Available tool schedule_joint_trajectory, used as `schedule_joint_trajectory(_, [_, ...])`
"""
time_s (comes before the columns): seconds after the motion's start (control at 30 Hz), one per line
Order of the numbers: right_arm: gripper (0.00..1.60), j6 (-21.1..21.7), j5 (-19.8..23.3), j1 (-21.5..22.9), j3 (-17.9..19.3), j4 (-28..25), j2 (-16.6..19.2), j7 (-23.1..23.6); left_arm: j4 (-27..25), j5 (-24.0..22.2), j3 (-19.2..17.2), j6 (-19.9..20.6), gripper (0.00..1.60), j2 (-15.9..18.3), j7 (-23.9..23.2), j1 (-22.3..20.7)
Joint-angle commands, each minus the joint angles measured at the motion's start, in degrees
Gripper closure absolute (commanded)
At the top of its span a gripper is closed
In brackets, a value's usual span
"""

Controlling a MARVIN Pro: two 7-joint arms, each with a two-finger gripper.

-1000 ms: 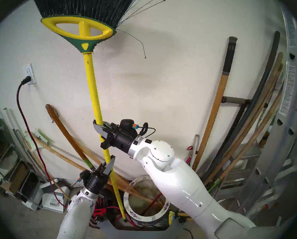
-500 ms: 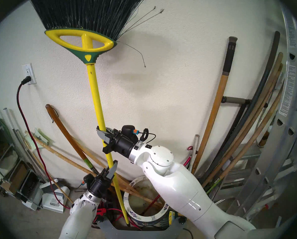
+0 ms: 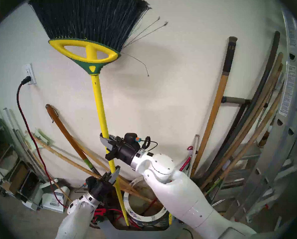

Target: Take wooden sticks or brooms out of the pot

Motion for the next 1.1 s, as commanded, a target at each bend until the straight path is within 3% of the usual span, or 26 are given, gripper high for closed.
schedule_joint_trajectory(0.0, [1.6, -2.3, 0.1, -0.1, 0.7, -1.6, -1.4, -0.4, -1.2, 2.0, -0.2, 0.7, 1.6, 0.7, 3.5, -0.2])
schedule_joint_trajectory(0.37, [1.6, -3.8, -0.9, 0.8, 1.4, 1.2, -2.1, -0.1, -0.4, 1.9, -1.3, 0.9, 1.6, -0.9, 4.2, -0.7])
schedule_joint_trajectory(0.73, [1.6, -3.4, -4.4, 5.8, -0.8, 6.7, -6.2, -0.8, 1.7, 2.1, -1.5, 0.2, 1.6, -2.3, 4.3, -1.6])
schedule_joint_trajectory(1.07, [1.6, -4.7, -6.1, 6.5, -2.0, 10.3, -8.5, -0.8, 3.0, 2.2, -1.5, -0.9, 1.6, -2.6, 4.4, -2.4])
